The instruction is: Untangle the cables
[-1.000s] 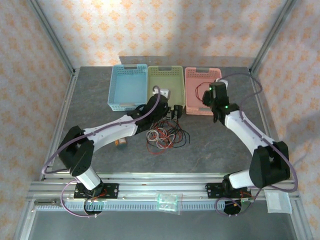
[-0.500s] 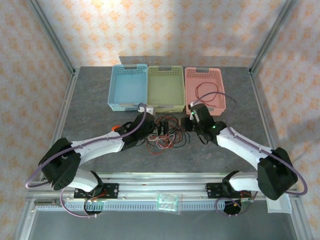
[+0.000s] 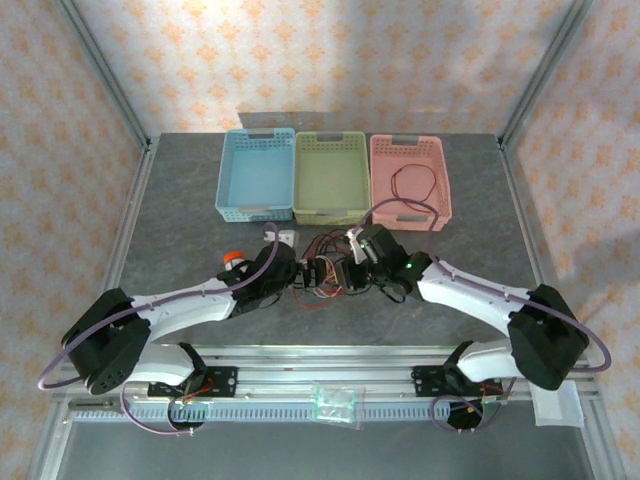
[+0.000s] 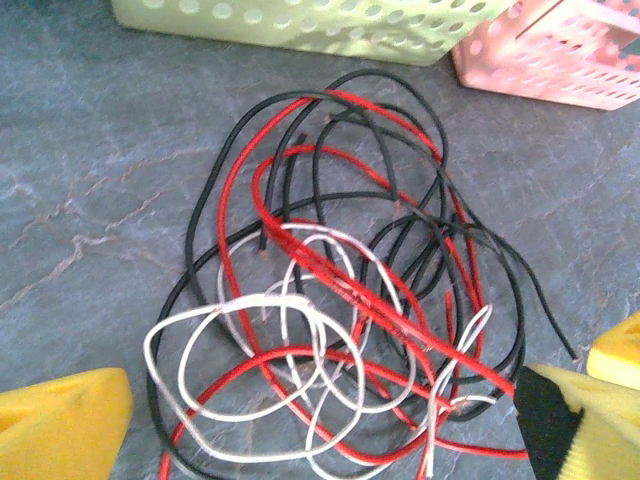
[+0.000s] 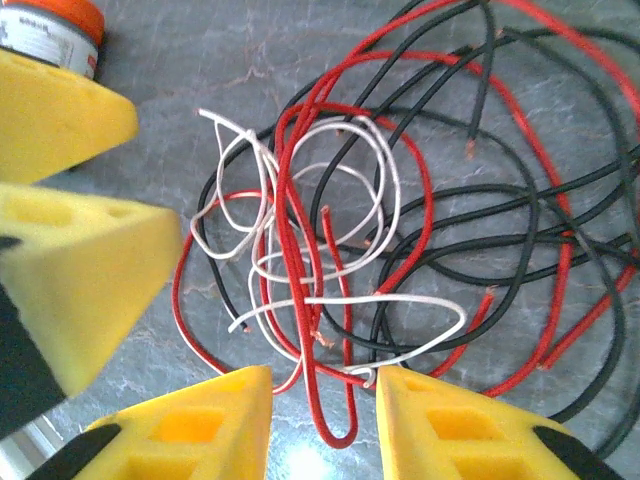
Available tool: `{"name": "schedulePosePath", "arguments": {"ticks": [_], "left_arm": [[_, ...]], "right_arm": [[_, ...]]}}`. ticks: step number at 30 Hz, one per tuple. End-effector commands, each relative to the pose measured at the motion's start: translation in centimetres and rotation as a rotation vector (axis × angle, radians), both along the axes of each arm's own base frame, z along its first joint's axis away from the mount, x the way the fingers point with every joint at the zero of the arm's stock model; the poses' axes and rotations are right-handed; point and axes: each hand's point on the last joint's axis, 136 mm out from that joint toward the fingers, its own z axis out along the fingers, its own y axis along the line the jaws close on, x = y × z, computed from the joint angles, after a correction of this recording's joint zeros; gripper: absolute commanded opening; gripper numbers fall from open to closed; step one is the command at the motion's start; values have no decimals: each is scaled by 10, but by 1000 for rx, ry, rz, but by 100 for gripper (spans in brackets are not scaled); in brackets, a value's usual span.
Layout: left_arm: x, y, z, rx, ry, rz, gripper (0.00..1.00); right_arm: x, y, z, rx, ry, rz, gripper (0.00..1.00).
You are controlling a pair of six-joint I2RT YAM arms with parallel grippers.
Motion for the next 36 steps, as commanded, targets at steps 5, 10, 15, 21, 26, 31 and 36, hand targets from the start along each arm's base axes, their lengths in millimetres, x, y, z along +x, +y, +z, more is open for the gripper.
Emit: {"name": "schedulePosePath", "arguments": {"ticks": [5, 10, 15, 21, 26, 31, 36], "left_arm": [[-12, 8, -14, -18, 21, 23, 99], [-10, 8, -13, -12, 14, 24, 99], [-10, 6, -17, -4, 27, 18, 99], [-7, 6, -15, 5, 19, 21, 99], [-5, 3, -13, -1, 12, 16, 99], [-1, 3, -11, 1, 0, 27, 99], [5, 0, -7, 7, -14, 31, 99]], "right_arm": [[-7, 7, -12, -10, 31, 48, 38], [-6, 9, -17, -15, 39, 56, 40], [-3, 14, -17, -2, 38, 55, 38], [-2, 18, -20, 6, 48, 57, 30], [-1, 18, -17, 12, 43, 54, 16], [1, 16, -2, 30, 5, 41, 5], [4, 14, 20, 62, -38, 24, 0]]}}
